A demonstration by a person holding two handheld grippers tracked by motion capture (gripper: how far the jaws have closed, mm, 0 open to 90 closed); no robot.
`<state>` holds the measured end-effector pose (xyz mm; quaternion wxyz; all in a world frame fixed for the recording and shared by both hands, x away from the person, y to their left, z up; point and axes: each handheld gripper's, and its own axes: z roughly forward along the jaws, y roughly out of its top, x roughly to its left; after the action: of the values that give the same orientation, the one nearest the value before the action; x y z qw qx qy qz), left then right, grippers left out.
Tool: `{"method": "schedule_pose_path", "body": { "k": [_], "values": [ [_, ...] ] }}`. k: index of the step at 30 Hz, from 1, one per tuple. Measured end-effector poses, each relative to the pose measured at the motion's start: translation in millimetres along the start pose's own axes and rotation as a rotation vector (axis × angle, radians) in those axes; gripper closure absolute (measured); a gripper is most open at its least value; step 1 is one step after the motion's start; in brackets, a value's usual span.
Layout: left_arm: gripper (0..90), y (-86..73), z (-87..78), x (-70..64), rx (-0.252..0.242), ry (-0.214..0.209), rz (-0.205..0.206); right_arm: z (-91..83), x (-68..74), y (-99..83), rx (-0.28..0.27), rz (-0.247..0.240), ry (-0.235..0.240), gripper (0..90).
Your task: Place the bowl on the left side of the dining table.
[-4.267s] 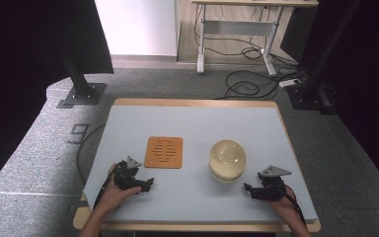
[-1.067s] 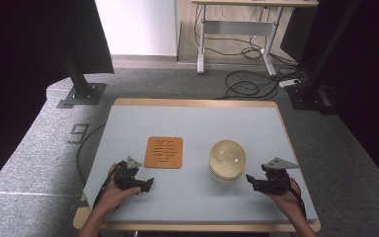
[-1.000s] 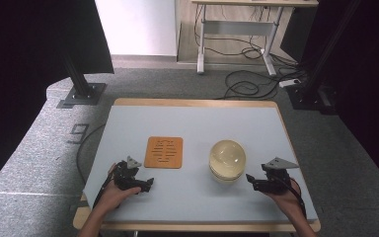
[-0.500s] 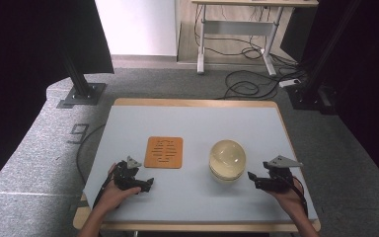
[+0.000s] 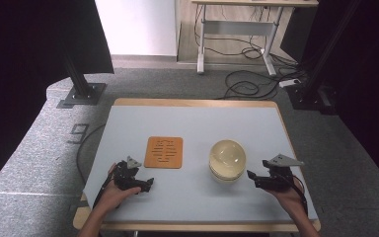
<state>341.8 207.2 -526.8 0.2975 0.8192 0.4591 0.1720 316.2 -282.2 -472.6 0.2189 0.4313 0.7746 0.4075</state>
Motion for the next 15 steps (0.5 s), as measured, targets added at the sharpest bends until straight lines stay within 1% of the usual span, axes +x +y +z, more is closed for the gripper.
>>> {"method": "schedule_pose_path", "body": {
  "k": [1, 2, 3, 4, 6, 8, 15],
  "values": [
    [0.0, 0.0, 0.0, 0.0, 0.000, 0.000, 0.000, -0.9, 0.2, 1.0, -0.006, 0.009, 0.009, 23.8],
    [0.0, 0.0, 0.0, 0.0, 0.000, 0.000, 0.000, -2.7, 1.1, 2.6, -0.021, 0.006, 0.005, 24.3],
    [0.0, 0.0, 0.0, 0.0, 0.000, 0.000, 0.000, -2.7, 1.1, 2.6, -0.021, 0.006, 0.005, 24.3],
    [0.0, 0.0, 0.0, 0.0, 0.000, 0.000, 0.000, -5.2, 2.1, 4.7, -0.038, 0.004, 0.002, 24.7],
    [0.0, 0.0, 0.0, 0.0, 0.000, 0.000, 0.000, -6.0, 2.5, 5.5, -0.042, 0.005, 0.003, 24.7],
    [0.0, 0.0, 0.0, 0.0, -0.001, 0.000, 0.000, -8.9, 3.7, 8.1, -0.065, 0.000, -0.005, 26.0],
    [0.0, 0.0, 0.0, 0.0, 0.000, 0.000, -0.001, -14.1, 3.1, 12.4, -0.079, 0.005, -0.010, 26.7]
  ]
}}
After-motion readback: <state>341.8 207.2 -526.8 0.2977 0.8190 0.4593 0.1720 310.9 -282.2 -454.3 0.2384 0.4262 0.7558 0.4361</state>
